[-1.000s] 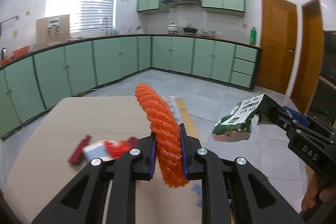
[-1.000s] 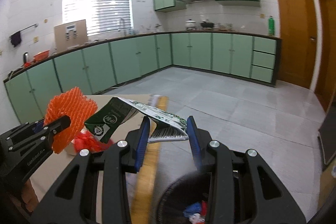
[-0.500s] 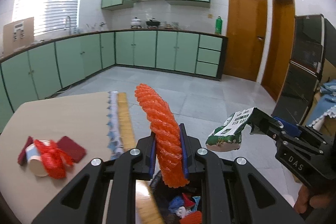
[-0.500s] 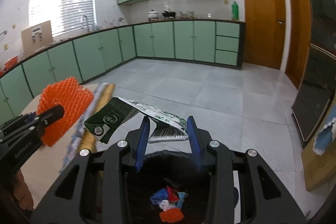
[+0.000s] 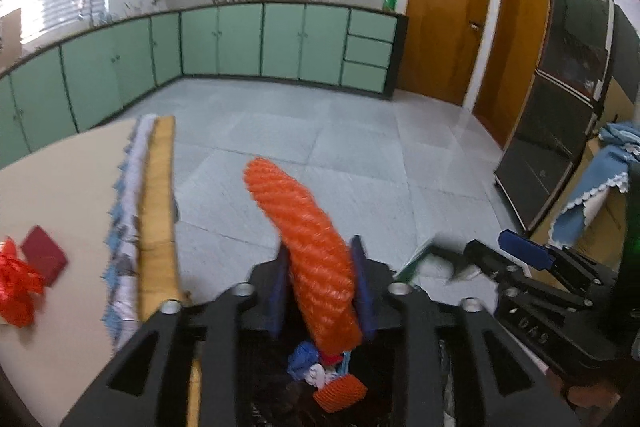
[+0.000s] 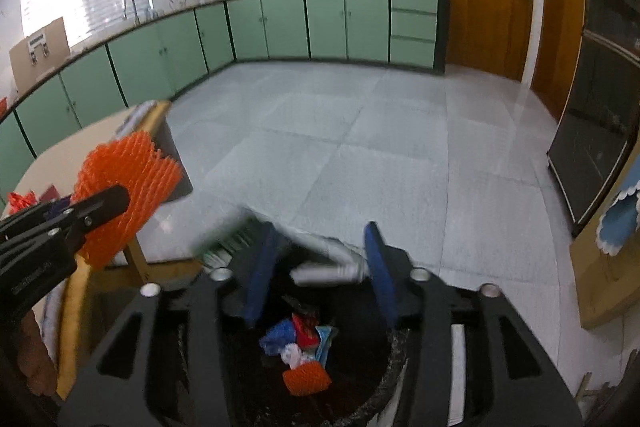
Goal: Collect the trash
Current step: 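Carry the foam net and green wrapper over the bin and release both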
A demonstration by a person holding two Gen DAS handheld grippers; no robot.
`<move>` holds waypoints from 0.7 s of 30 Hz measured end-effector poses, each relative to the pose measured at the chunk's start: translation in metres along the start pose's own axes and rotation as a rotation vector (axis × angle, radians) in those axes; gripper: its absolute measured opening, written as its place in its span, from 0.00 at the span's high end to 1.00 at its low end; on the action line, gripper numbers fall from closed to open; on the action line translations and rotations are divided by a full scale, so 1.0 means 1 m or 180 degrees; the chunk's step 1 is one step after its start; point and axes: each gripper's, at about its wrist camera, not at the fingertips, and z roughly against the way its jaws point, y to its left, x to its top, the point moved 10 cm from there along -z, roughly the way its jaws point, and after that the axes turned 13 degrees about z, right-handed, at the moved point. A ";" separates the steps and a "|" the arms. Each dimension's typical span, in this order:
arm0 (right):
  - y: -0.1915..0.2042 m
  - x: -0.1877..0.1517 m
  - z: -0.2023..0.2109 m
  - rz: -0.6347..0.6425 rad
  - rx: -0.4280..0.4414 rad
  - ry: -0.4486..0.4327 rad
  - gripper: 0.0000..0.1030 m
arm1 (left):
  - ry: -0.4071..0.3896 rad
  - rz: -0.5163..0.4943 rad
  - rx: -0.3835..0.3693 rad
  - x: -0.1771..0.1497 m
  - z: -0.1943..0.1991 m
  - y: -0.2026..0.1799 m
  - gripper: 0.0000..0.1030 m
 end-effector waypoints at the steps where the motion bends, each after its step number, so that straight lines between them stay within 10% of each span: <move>1: 0.000 -0.001 -0.003 0.0005 -0.0006 0.0018 0.45 | 0.0019 -0.0003 0.0004 -0.002 -0.002 0.000 0.58; 10: -0.006 0.007 0.004 -0.0052 -0.0225 -0.0045 0.14 | -0.0084 0.0087 -0.0013 0.007 0.014 0.010 0.44; 21: 0.041 0.065 0.057 0.0000 -0.0126 -0.0574 0.05 | -0.0754 0.0208 0.0473 0.042 0.108 0.078 0.35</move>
